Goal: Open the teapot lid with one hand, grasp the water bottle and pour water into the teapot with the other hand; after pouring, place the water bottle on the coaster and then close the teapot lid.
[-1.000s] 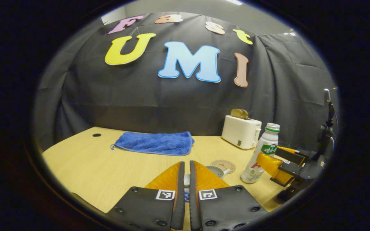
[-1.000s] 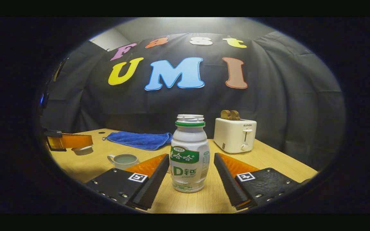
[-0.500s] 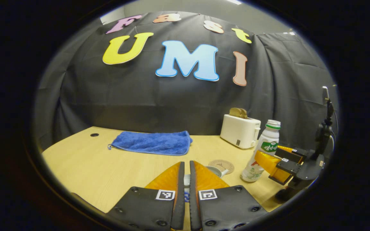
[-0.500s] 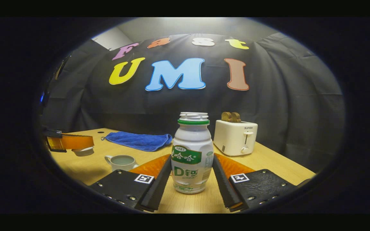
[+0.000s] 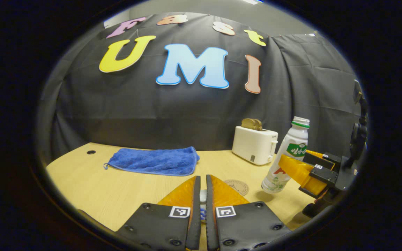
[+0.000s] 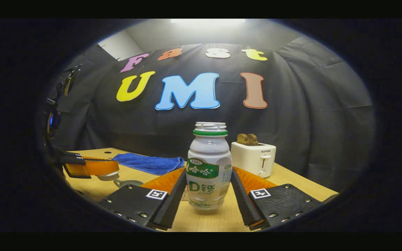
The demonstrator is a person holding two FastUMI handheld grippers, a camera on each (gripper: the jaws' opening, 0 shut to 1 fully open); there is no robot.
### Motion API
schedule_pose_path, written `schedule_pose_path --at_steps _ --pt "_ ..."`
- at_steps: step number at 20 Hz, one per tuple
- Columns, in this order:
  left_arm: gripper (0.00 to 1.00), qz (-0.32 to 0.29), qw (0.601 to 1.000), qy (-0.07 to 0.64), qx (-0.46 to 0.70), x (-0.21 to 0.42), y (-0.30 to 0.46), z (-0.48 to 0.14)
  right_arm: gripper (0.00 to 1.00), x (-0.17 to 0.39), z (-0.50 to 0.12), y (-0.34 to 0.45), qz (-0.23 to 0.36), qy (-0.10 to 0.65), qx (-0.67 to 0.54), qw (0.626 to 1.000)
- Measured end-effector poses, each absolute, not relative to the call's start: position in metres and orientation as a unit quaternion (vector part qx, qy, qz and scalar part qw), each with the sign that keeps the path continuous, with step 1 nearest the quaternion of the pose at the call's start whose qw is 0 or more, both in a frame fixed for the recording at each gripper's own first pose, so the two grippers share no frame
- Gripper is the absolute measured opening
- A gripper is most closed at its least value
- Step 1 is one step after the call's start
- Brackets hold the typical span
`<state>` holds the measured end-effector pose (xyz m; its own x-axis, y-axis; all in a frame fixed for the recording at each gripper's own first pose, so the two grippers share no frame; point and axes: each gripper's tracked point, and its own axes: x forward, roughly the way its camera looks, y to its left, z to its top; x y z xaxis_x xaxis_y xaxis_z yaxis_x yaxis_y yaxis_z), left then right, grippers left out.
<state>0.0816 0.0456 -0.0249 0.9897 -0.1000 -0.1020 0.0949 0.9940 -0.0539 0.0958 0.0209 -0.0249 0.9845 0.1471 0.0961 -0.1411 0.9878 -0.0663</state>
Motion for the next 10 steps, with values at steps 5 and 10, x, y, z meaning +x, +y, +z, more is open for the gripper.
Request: schedule_pose_path --at_steps 5,10 --pt "0.17 -0.057 0.997 0.047 -0.011 0.098 0.026 -0.031 0.71 0.092 -0.020 0.007 0.067 -0.057 -0.001 0.996" --pt "0.17 -0.050 0.997 0.057 -0.010 0.110 0.024 -0.045 0.72 0.090 -0.020 0.001 0.072 -0.054 0.025 0.996"
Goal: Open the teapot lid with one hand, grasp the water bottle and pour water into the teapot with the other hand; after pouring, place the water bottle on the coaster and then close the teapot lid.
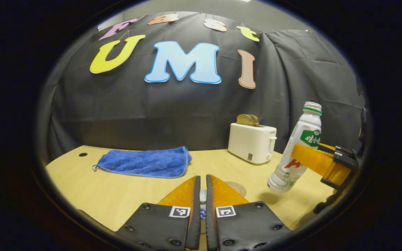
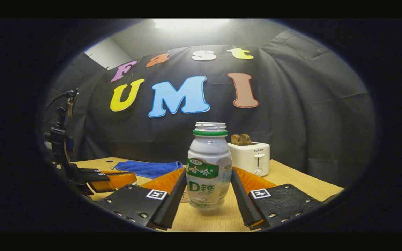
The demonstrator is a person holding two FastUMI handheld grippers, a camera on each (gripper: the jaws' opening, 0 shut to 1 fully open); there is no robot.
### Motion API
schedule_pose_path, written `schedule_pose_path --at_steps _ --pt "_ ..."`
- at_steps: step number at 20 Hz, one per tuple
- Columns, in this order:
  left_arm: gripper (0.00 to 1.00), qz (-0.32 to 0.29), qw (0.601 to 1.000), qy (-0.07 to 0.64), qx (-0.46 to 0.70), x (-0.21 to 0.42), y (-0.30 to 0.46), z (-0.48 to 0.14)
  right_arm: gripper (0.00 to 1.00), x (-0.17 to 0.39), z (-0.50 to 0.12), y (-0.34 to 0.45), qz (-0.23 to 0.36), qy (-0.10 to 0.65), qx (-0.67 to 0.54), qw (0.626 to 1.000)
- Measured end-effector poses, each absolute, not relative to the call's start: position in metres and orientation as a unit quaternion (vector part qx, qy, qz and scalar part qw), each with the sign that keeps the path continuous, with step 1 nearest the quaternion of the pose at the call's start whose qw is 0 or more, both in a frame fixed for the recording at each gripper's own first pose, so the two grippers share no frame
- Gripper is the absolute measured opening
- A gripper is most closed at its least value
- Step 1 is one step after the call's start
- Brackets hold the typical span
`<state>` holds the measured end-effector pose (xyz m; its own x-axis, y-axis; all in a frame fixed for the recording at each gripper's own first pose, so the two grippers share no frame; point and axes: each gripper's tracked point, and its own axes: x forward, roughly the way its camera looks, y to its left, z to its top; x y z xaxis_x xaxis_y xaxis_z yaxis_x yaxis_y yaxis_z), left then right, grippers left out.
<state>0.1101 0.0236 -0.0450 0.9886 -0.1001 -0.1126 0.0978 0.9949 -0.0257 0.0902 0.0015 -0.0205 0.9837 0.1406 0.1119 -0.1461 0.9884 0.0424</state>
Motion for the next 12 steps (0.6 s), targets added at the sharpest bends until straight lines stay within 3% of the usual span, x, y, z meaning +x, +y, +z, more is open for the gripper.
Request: schedule_pose_path --at_steps 4,7,8,12 --pt "0.13 -0.047 0.997 0.060 -0.006 0.115 0.022 -0.049 0.72 0.089 -0.021 0.003 0.078 -0.054 0.035 0.995" --pt "0.17 -0.041 0.997 0.067 0.003 0.120 0.021 -0.057 0.72 0.089 -0.022 0.005 0.082 -0.053 0.037 0.995" --pt "0.13 -0.038 0.997 0.071 0.004 0.121 0.023 -0.061 0.72 0.088 -0.021 0.005 0.083 -0.053 0.038 0.994" --pt "0.21 -0.034 0.996 0.077 -0.004 0.121 0.024 -0.064 0.72 0.089 -0.024 0.007 0.087 -0.050 0.041 0.994"
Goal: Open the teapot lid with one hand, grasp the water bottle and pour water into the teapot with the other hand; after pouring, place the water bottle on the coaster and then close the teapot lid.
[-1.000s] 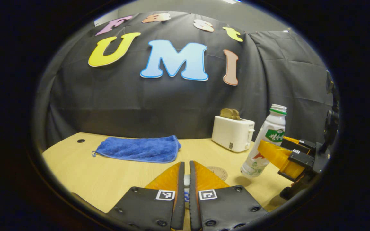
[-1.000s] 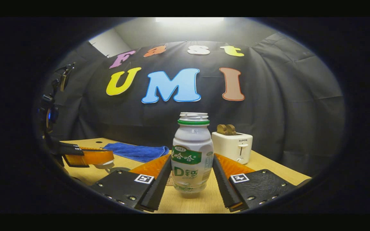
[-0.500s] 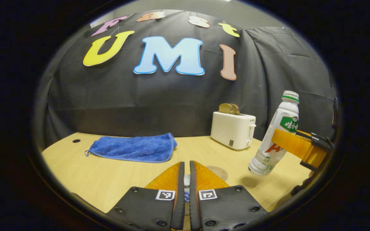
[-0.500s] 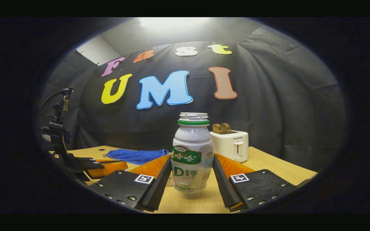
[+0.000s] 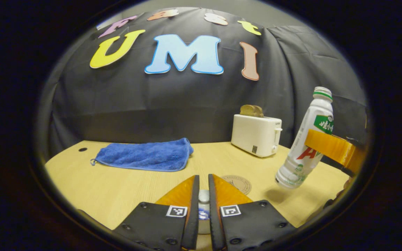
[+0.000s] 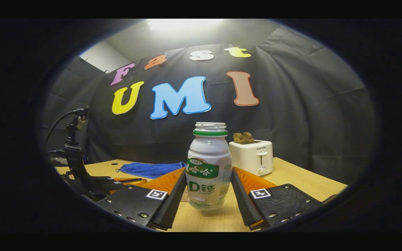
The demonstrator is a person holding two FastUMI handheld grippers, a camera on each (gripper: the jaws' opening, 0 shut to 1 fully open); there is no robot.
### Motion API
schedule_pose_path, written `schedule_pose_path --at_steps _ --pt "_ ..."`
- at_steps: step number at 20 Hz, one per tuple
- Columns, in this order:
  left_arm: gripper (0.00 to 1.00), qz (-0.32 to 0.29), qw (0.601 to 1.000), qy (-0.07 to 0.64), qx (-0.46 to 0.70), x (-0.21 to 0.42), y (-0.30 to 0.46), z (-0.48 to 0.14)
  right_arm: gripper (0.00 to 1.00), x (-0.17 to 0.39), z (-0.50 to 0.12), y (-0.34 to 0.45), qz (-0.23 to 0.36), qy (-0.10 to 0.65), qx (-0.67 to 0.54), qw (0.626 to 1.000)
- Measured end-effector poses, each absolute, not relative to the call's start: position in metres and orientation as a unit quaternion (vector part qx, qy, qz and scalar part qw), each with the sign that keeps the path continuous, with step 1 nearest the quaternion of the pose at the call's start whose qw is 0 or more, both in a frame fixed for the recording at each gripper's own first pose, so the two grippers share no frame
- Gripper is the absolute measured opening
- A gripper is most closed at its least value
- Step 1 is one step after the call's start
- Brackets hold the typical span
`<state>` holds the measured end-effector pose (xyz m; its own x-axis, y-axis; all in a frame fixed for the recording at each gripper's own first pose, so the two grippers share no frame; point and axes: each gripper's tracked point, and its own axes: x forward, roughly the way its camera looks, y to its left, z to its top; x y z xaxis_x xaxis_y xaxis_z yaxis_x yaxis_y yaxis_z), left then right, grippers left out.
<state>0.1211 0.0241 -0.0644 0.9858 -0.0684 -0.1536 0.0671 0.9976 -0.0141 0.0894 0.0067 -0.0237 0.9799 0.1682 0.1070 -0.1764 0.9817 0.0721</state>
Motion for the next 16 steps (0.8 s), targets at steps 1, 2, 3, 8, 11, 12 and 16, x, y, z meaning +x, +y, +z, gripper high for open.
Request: schedule_pose_path --at_steps 1,2,3,8,11,12,16 --pt "0.31 -0.034 0.997 0.076 -0.005 0.119 0.024 -0.063 0.72 0.089 -0.024 0.008 0.089 -0.050 0.041 0.994" --pt "0.33 -0.035 0.997 0.072 -0.007 0.119 0.024 -0.060 0.72 0.090 -0.025 0.009 0.090 -0.049 0.041 0.994" --pt "0.32 -0.037 0.997 0.067 -0.010 0.117 0.024 -0.056 0.72 0.091 -0.025 0.010 0.092 -0.048 0.040 0.994" --pt "0.25 -0.035 0.998 0.042 -0.025 0.109 0.036 -0.035 0.72 0.103 -0.026 0.023 0.100 -0.039 0.030 0.994" --pt "0.29 -0.029 0.998 0.045 -0.025 0.107 0.046 -0.035 0.71 0.116 -0.025 0.034 0.106 -0.037 0.018 0.993" --pt "0.27 -0.027 0.998 0.043 -0.028 0.106 0.048 -0.034 0.71 0.120 -0.023 0.039 0.109 -0.038 0.015 0.993" --pt "0.24 -0.018 0.999 0.032 -0.039 0.102 0.061 -0.028 0.72 0.143 -0.020 0.065 0.131 -0.041 -0.009 0.991"
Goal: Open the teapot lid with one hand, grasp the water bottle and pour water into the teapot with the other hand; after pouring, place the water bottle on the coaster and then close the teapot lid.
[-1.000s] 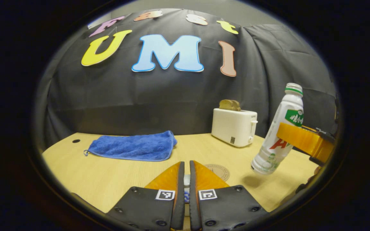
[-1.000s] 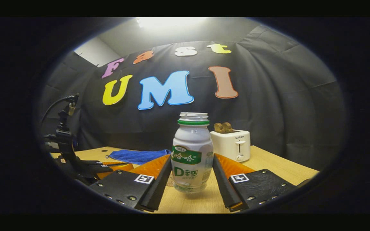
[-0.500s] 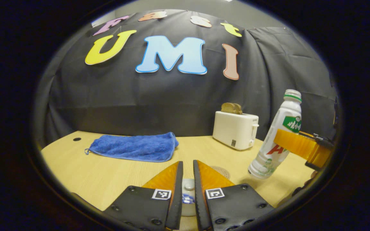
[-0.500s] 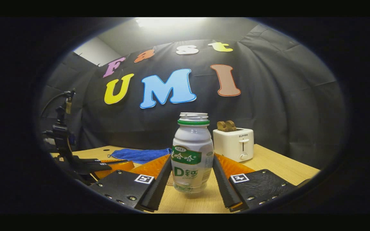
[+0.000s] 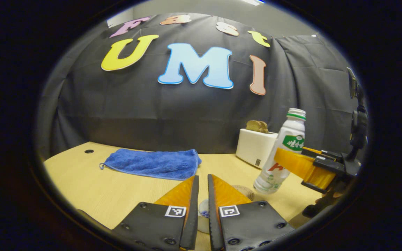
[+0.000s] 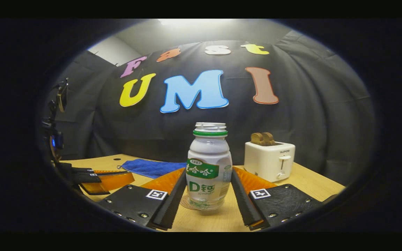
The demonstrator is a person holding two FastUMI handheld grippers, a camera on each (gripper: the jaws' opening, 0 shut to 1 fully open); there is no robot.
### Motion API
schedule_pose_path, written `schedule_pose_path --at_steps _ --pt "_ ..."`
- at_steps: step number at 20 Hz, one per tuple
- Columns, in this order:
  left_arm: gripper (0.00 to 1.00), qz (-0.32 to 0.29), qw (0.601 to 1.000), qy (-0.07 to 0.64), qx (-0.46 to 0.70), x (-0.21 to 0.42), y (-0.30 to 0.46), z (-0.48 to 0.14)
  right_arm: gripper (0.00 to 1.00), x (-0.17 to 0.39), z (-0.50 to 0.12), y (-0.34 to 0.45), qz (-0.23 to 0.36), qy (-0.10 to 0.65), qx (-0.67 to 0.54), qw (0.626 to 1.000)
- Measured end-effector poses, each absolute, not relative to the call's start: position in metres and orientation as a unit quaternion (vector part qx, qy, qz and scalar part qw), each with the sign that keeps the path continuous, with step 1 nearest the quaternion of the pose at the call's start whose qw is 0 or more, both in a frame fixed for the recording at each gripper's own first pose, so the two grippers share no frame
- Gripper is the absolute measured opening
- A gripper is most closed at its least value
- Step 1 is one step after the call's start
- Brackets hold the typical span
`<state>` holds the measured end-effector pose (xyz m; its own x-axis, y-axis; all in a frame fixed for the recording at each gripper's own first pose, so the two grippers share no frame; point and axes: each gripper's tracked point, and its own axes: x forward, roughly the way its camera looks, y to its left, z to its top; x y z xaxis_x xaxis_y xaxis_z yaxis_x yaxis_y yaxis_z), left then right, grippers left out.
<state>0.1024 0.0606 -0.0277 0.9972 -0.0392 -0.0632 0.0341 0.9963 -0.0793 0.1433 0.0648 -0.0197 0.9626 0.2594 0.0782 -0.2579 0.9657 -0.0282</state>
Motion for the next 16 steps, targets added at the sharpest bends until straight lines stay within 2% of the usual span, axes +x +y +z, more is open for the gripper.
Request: schedule_pose_path --at_steps 6,7,9,10,11,12,13,14,15,16 --pt "0.24 -0.006 0.998 0.026 -0.054 0.099 0.075 -0.024 0.72 0.165 -0.036 0.096 0.161 -0.024 -0.034 0.986" --pt "0.21 -0.005 0.998 0.026 -0.057 0.099 0.076 -0.025 0.72 0.168 -0.038 0.098 0.163 -0.021 -0.031 0.986" --pt "0.21 -0.002 0.998 0.026 -0.056 0.099 0.078 -0.025 0.71 0.171 -0.040 0.100 0.165 -0.020 -0.028 0.986" --pt "0.24 -0.002 0.998 0.027 -0.056 0.099 0.079 -0.025 0.71 0.172 -0.041 0.100 0.166 -0.020 -0.029 0.986" --pt "0.21 -0.001 0.998 0.027 -0.056 0.099 0.079 -0.025 0.71 0.171 -0.043 0.100 0.167 -0.017 -0.029 0.985" --pt "0.24 -0.001 0.998 0.028 -0.056 0.099 0.080 -0.027 0.72 0.173 -0.046 0.100 0.169 -0.013 -0.030 0.985" --pt "0.21 -0.001 0.998 0.027 -0.058 0.098 0.080 -0.026 0.72 0.174 -0.048 0.100 0.169 -0.010 -0.029 0.985" --pt "0.24 -0.002 0.998 0.024 -0.061 0.098 0.080 -0.024 0.72 0.174 -0.051 0.100 0.168 -0.008 -0.030 0.985" --pt "0.21 -0.002 0.998 0.023 -0.062 0.097 0.081 -0.023 0.72 0.173 -0.053 0.102 0.171 -0.004 -0.031 0.985" --pt "0.24 -0.002 0.998 0.024 -0.062 0.098 0.081 -0.024 0.72 0.174 -0.056 0.102 0.173 -0.001 -0.032 0.984"
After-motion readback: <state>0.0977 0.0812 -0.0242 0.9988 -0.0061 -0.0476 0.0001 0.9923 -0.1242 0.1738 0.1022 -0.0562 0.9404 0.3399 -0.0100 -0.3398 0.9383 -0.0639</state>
